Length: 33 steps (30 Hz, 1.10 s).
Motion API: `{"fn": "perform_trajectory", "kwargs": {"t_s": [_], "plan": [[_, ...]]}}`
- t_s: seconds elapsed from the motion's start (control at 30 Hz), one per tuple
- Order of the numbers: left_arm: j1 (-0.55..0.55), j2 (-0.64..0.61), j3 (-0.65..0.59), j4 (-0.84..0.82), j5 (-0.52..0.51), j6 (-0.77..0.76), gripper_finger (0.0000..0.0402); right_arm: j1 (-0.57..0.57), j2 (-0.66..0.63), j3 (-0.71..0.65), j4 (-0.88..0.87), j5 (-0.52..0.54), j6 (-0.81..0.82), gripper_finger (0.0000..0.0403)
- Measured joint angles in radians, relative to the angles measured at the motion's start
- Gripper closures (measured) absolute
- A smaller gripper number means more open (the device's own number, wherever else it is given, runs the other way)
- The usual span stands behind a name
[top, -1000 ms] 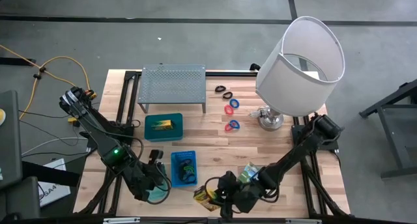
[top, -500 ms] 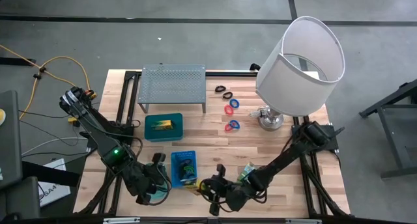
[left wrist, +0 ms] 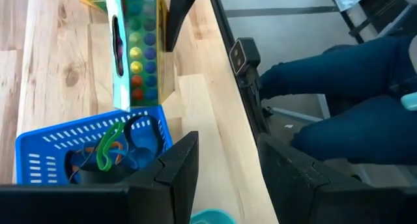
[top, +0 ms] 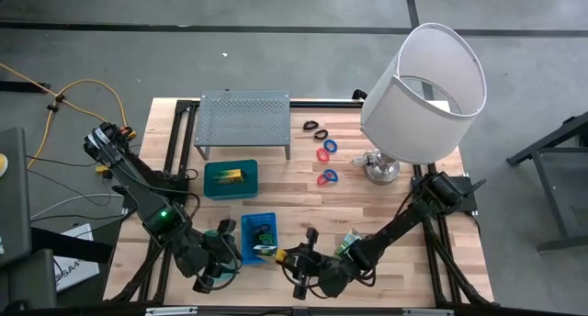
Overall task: Pick & Place Office Desk Supplies
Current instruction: Put the right crayon box into the top blue bin
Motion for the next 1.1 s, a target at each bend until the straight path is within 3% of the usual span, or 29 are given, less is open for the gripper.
{"fn": "perform_trajectory", "kwargs": {"t_s": [0.4,1.1], "plan": [[0.030,0.000,0.000,0.021,0.000,0.000,0.0249,0.011,-0.001,0.000,0.222,0.109,-0.267,0.0297],[0.114,0.000,0.000,0.051,0.000,0.029,0.0249,0.023,-0.002,0.000,0.294,0.104,-0.318,0.0297]]}}
